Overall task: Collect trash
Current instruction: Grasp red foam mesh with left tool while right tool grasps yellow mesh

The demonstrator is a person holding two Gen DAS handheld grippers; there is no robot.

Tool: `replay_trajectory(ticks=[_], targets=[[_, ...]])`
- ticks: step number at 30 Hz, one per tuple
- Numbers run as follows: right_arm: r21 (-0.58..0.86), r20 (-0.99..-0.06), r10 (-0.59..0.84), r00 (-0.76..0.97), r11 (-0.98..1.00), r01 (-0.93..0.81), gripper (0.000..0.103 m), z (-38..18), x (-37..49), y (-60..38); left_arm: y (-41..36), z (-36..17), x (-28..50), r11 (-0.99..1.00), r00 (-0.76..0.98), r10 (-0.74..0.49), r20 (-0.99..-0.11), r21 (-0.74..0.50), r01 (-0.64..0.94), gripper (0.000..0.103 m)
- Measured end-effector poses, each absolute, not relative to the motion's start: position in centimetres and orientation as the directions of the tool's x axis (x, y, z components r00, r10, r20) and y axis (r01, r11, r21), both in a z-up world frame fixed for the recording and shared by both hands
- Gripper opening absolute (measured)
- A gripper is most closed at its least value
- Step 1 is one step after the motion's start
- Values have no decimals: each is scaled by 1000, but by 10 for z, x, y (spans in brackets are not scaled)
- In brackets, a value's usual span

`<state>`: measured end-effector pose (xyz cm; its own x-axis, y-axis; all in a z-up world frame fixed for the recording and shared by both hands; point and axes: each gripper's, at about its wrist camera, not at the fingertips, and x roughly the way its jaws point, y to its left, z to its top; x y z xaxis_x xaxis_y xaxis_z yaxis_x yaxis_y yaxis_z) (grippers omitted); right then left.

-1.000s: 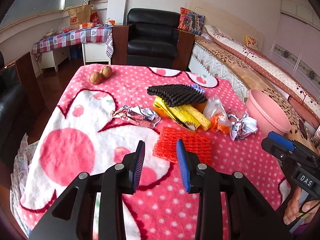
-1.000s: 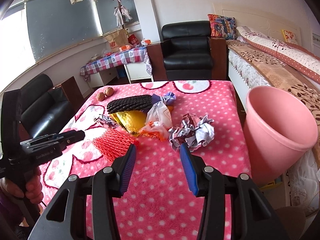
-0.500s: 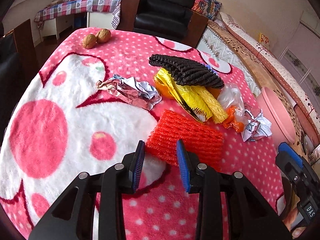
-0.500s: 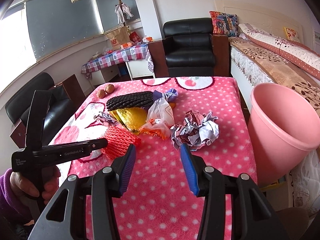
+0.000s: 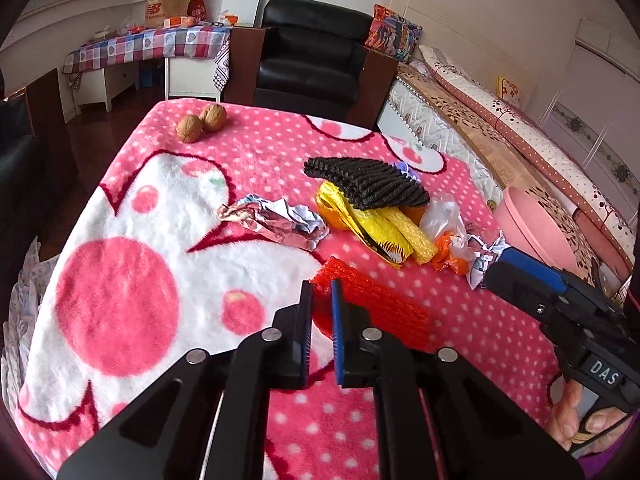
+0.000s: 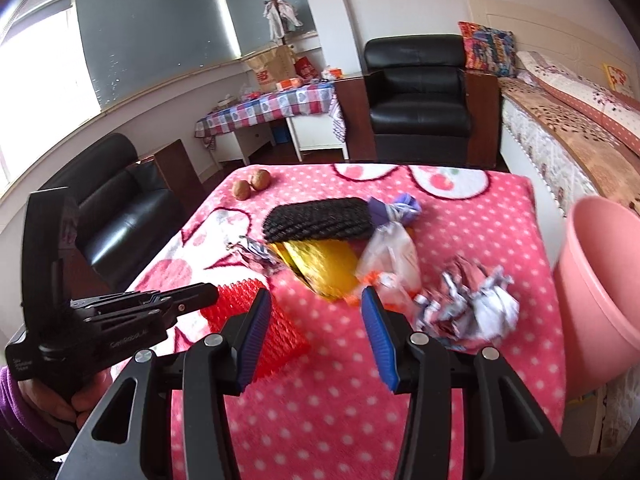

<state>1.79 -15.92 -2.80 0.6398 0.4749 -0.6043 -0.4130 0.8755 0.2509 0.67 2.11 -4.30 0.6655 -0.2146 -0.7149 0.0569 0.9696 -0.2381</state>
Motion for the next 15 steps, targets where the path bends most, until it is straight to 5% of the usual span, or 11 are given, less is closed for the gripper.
replay_trajectory(ticks=[9,13,15], targets=[[148,-687,401,606,894,-424,37,-45,60,-114,39,-29,-2,968,709,-210,-673,-244,56,8],[140,-733,364,576,908,-395,12,-59,71,-114,44,-28,-3,966,715,-213,-666,-254,52,8],[164,-736,372,566,909,-384,9,-61,71,-120,45,-28,-3,965,716,-216,-664,-258,51,8]])
